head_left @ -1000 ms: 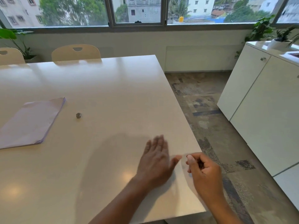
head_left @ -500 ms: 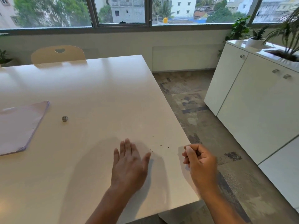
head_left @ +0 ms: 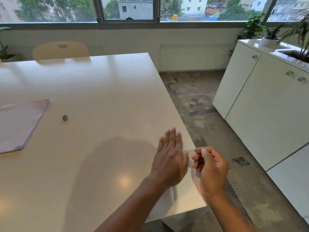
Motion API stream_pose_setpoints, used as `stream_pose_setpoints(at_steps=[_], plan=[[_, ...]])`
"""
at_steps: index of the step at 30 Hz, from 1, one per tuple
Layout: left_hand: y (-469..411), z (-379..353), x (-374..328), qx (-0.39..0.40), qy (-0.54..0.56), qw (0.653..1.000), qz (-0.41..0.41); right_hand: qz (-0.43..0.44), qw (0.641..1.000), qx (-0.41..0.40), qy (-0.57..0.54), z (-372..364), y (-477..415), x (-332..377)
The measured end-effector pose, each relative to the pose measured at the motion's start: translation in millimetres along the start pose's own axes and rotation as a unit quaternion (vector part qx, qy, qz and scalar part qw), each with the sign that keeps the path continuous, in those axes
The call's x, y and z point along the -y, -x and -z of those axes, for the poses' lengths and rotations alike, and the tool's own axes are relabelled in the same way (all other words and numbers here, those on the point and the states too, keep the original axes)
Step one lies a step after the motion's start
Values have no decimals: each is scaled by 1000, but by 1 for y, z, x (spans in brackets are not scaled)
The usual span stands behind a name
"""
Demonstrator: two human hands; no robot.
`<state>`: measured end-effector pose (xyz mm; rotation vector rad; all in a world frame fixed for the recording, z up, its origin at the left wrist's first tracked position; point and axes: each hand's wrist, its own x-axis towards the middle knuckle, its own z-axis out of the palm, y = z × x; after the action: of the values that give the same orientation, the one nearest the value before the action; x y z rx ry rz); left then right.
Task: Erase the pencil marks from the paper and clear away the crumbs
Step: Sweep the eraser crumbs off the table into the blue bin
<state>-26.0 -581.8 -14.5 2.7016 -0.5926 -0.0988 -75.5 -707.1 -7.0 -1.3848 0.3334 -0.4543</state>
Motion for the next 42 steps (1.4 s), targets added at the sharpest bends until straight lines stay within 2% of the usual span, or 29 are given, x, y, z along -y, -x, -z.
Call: stream_pose_setpoints(at_steps=[3, 5, 7, 12, 14, 16, 18, 19, 22, 24, 28, 30, 32, 36, 39, 42], plan=[[8, 8, 25, -25, -36, 994, 96, -19, 999, 22, -16, 1, -2, -1], [11, 12, 38, -11, -55, 984, 169, -35, 998, 42, -22, 2, -5, -1], [12, 10, 41, 5, -70, 977, 199, -51, 996, 68, -27, 3, -9, -1], [-8, -6, 13, 23, -74, 988, 132, -108, 983, 132, -61, 9, -22, -3], [-17, -8, 4, 18, -22, 994, 102, -124, 975, 167, -75, 9, -26, -1], [-22, -8, 3, -27, 110, 988, 110, -136, 966, 206, -74, 13, -30, -1], [-20, -8, 5, -108, 256, 950, 144, -143, 955, 248, -74, 16, -33, -1], [-17, -8, 8, -153, 287, 933, 154, -144, 951, 263, -77, 17, -33, -1], [-18, -14, 4, -228, 231, 925, 198, -136, 941, 299, -76, 20, -37, -1], [-19, -16, 1, -221, 189, 933, 214, -138, 939, 303, -82, 20, -39, -1], [-20, -22, 4, -148, 163, 956, 194, -135, 941, 303, -65, 21, -38, -4], [-20, -21, 4, -134, 180, 959, 175, -135, 944, 296, -63, 19, -39, -3], [-20, -18, 3, -132, 242, 949, 153, -133, 947, 285, -60, 17, -37, -3], [-20, -14, 7, -214, 338, 904, 148, -159, 950, 258, -79, 16, -36, -6], [-21, -6, 5, -281, 344, 881, 160, -191, 943, 246, -116, 18, -42, -5], [-21, -4, -2, -326, 303, 880, 164, -209, 935, 238, -160, 30, -59, 6]])
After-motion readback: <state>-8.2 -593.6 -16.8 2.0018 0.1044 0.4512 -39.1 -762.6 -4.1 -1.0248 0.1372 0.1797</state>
